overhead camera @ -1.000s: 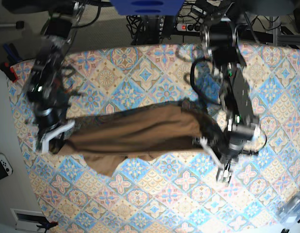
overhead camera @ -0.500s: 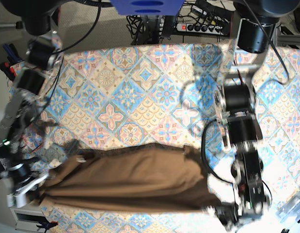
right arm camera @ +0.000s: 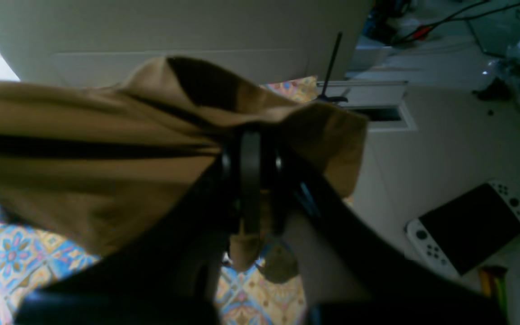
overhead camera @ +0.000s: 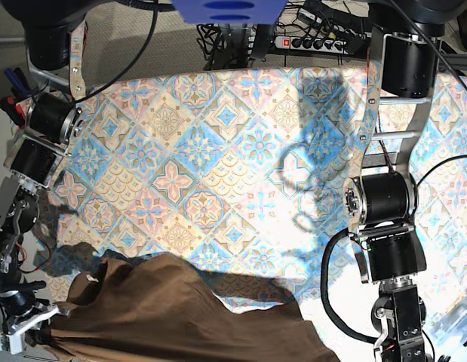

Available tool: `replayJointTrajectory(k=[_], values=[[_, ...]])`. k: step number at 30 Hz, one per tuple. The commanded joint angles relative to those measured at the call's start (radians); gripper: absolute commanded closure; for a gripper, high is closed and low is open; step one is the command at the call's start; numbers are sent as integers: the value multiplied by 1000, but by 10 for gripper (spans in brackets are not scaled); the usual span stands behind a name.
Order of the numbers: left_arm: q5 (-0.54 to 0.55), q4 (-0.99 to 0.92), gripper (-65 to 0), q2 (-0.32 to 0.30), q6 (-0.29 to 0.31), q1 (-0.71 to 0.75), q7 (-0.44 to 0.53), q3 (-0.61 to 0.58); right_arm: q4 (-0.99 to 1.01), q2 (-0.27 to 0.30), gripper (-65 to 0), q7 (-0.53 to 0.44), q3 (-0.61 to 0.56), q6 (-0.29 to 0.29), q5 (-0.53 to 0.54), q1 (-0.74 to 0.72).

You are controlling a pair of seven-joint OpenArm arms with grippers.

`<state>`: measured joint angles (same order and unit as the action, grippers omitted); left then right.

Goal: Layout the t-shirt on the table in an organized manner, then fold the t-shirt properly
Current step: 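Lift the shirt with both grippers and swing it across the table, then lower the shirt flat with both grippers, holding its collar-side edge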

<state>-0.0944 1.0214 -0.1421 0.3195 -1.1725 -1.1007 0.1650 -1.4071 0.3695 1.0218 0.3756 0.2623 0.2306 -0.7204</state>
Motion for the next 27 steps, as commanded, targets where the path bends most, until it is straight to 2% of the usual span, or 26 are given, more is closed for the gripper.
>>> replayJointTrajectory(k=[1,5,8,10,14,16,19,21,27], values=[[-28,17,0,-12,-10,-44,21,1,-22,20,0,-33,-10,-14,-13,-38],[-23,58,0,-14,-4,22,-31,1,-28,20,0,-36,-30,-14,-13,-37],[-21,265,0,-14,-3,157,-89,1,-87,7,0,-36,-28,-14,-9,-12],[-21,425,0,-14,3,251,-158,1,-122,-23,0,-37,-25,-14,-9,100],[-24,633,0,-15,92,417,-253,1,-191,-76,0,-37,-25,-14,-9,244],[-26,727,0,-15,108,504,-287,8,-225,-102,0,-39,-23,-14,-9,275],[-23,867,0,-15,108,655,-296,3,-232,-143,0,-47,-23,-14,-7,364],[-24,942,0,-15,108,753,-296,3,-242,-172,0,-100,-23,-14,-9,439],[-20,1002,0,-41,108,989,-296,12,-228,-229,0,-186,-23,-14,-7,623]])
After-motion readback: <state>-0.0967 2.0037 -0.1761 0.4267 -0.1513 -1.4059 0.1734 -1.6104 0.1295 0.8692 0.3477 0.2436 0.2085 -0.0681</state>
